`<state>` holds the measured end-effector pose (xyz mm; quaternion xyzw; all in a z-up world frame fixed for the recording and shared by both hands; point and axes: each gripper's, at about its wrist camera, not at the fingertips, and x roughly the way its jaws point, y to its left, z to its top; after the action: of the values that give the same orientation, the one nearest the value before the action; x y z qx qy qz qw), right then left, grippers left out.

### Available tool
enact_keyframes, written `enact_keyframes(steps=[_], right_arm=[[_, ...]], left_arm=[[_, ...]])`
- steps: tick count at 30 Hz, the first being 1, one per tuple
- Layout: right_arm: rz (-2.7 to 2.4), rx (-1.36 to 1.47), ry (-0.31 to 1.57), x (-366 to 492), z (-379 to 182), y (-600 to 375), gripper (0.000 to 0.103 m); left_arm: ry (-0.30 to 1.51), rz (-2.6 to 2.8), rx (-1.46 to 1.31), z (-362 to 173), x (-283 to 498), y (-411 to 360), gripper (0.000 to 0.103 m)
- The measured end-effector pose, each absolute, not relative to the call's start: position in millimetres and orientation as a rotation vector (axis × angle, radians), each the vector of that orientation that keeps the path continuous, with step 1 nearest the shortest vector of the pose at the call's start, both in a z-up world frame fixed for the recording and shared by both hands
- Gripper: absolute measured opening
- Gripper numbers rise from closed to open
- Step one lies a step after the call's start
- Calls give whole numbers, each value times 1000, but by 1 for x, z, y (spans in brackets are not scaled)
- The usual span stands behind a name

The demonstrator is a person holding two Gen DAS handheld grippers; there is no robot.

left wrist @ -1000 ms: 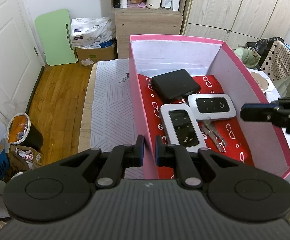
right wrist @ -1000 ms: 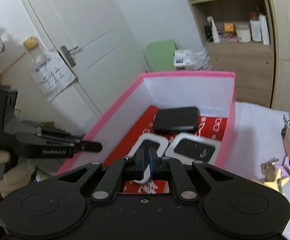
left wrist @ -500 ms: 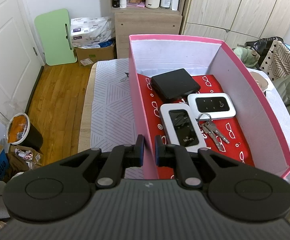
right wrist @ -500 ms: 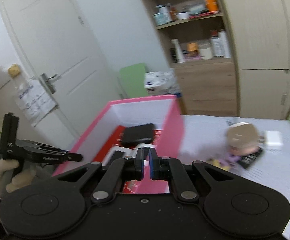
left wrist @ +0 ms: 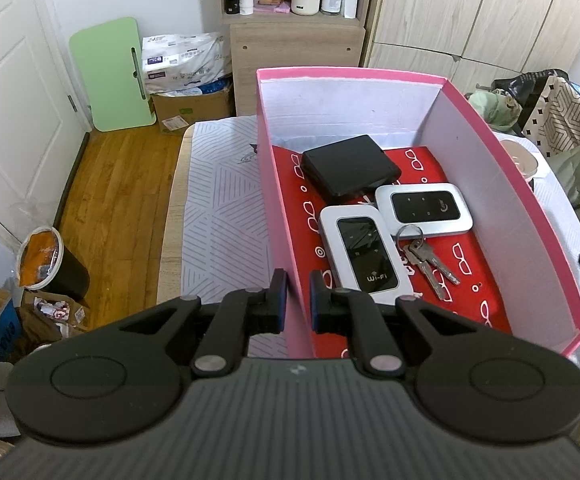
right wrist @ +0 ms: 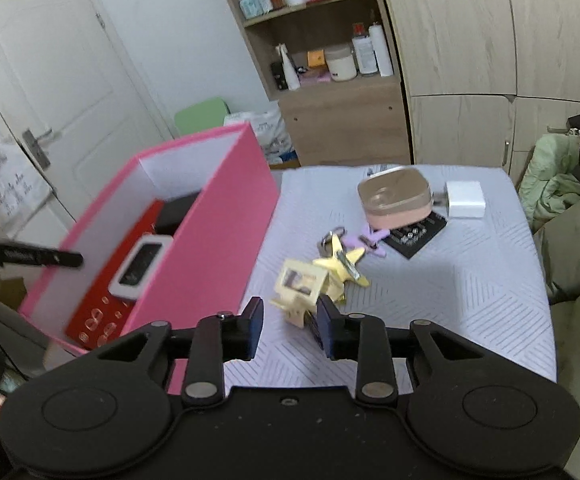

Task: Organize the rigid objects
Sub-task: 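Move the right gripper to the cream plastic bracket and grasp it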

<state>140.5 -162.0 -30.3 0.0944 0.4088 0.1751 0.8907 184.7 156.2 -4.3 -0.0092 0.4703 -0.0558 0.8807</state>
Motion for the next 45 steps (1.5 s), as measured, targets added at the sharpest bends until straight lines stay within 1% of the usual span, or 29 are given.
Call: enact_keyframes(steps=[4, 6, 8, 9, 14, 24, 35, 38, 42, 45], right_arm=[[356, 143, 838, 144, -43, -152, 47], [352, 104, 828, 146, -48, -146, 56], [345, 51, 813, 149, -55, -138, 61], [339, 21, 807, 149, -58, -134, 62], [325, -113, 794, 156, -75, -115, 62], [256, -208, 732, 164, -88, -89, 66], [192, -215, 671, 163, -95, -87, 68], [202, -224, 648, 161, -95, -87, 63], [208, -193, 628, 157, -90, -93, 63], [217, -151, 624, 154, -81, -101, 63]], left_arm=[[983, -118, -18, -5, 184, 155, 10], [987, -119, -15, -5, 184, 154, 10], [991, -121, -8, -5, 184, 153, 10], [993, -122, -5, -5, 184, 152, 10], [990, -126, 10, -3, 182, 153, 9], [986, -135, -14, 0, 184, 159, 9], [930, -122, 5, 9, 185, 161, 8], [931, -120, 9, 9, 185, 160, 8], [934, -126, 18, 11, 184, 159, 6], [920, -132, 89, 12, 181, 152, 6]])
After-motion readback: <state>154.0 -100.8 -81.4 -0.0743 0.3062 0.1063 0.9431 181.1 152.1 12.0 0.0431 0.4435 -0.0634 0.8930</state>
